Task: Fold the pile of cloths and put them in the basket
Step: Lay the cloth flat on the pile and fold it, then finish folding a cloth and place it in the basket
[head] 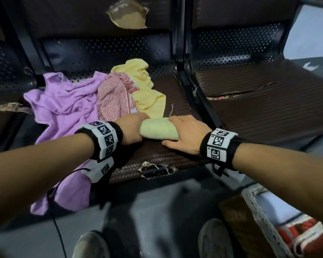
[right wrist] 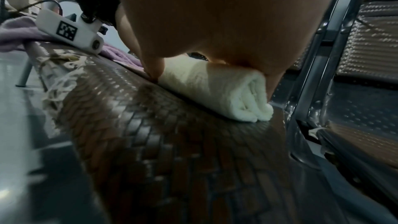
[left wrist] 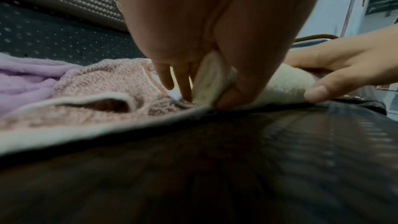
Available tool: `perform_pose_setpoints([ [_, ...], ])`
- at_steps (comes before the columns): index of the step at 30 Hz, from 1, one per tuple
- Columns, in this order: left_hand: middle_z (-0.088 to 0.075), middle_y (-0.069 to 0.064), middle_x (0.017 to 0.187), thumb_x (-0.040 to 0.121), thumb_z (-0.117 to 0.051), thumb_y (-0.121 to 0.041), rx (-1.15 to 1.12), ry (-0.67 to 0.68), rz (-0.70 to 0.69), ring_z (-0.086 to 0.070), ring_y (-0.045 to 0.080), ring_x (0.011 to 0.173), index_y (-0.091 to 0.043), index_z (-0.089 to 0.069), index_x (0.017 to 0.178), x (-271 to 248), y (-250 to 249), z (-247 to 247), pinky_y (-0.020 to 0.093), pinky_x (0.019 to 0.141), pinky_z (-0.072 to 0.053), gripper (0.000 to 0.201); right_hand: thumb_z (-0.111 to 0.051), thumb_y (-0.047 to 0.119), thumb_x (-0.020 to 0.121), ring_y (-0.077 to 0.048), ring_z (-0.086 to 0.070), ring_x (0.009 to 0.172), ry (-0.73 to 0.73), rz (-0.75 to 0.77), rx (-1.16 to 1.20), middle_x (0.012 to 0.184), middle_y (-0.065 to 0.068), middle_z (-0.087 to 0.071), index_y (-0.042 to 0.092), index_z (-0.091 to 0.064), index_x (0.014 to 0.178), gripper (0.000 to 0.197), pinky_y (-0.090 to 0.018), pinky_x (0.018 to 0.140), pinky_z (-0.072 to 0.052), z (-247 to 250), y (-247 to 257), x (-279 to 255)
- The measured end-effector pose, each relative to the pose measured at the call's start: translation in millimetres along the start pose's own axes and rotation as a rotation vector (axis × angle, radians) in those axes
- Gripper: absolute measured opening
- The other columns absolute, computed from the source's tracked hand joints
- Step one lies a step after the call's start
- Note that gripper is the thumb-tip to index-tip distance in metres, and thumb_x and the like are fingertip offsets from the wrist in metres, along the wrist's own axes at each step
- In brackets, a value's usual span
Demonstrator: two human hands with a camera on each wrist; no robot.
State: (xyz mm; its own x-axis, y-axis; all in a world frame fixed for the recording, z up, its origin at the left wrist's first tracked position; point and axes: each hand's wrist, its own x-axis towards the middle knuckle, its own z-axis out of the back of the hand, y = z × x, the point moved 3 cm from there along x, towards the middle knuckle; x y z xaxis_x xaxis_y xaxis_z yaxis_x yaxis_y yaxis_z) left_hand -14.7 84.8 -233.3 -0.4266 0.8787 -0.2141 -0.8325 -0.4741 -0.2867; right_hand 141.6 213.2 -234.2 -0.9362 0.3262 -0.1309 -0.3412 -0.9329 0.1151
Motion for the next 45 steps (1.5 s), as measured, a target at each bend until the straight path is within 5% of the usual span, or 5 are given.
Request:
perform_pose_setpoints([
  [9,-0.065,-0.004,0.081,0.069,-0.057,-0.050,-0.580,-0.303,0.053,-0.062,0.019,0.077,-0.029,-0.060,0.084,7.5,-28.6,42.5,0.035,0.070,-0.049,0.026,-0.058,0.046,0.085,-0.032,-0.065,0.103,0.003,-0.108,0.240,0.116,-0.005,-0.069,0.025,-0.060,0.119,0.040,-0.035,0.077,-0.049,47.5,-6.6,10.7],
  [16,-0.076,0.000,0.094,0.079,-0.075,-0.052,-1.368,-0.110,-0.018,-0.073,0.013,0.071,-0.012,-0.057,0.129,13.8,-136.7,49.7,0.023,0.056,-0.054,0.067,-0.062,0.018,0.095,-0.023,-0.070,0.109,-0.284,-0.239,1.282,0.119,-0.005,-0.073,0.014,-0.064,0.127,0.032,-0.046,0.100,-0.053,93.0,-65.6,-65.0],
  [26,-0.074,0.010,0.109,0.091,-0.068,-0.031,-0.733,0.447,-0.305,-0.070,0.029,0.101,-0.013,-0.070,0.111,14.9,-343.3,-65.2,0.047,0.094,-0.055,0.027,-0.061,0.017,0.094,-0.027,-0.074,0.094,-0.830,-0.949,1.664,0.103,-0.009,-0.077,0.009,-0.067,0.116,0.024,-0.040,0.075,-0.062,6.1,-174.9,-266.9],
  [36,-0.060,0.013,0.128,0.097,-0.055,-0.030,0.108,0.541,-0.348,-0.061,0.029,0.114,-0.005,-0.054,0.129,13.9,-394.1,-173.9,0.035,0.088,-0.050,0.041,-0.060,0.011,0.097,-0.028,-0.066,0.073,-0.477,-1.489,1.703,0.097,-0.016,-0.066,0.000,-0.052,0.126,0.032,-0.030,0.044,-0.052,-109.3,-195.0,-309.9],
  [45,-0.049,0.009,0.144,0.096,-0.056,-0.033,0.009,0.654,-0.312,-0.051,0.028,0.128,-0.008,-0.039,0.146,5.5,-380.2,-185.9,0.035,0.103,-0.045,0.058,-0.062,0.016,0.094,-0.032,-0.068,0.094,-0.344,-1.453,1.657,0.107,-0.016,-0.067,0.002,-0.053,0.125,0.035,-0.044,0.077,-0.060,-101.0,-196.5,-299.7],
])
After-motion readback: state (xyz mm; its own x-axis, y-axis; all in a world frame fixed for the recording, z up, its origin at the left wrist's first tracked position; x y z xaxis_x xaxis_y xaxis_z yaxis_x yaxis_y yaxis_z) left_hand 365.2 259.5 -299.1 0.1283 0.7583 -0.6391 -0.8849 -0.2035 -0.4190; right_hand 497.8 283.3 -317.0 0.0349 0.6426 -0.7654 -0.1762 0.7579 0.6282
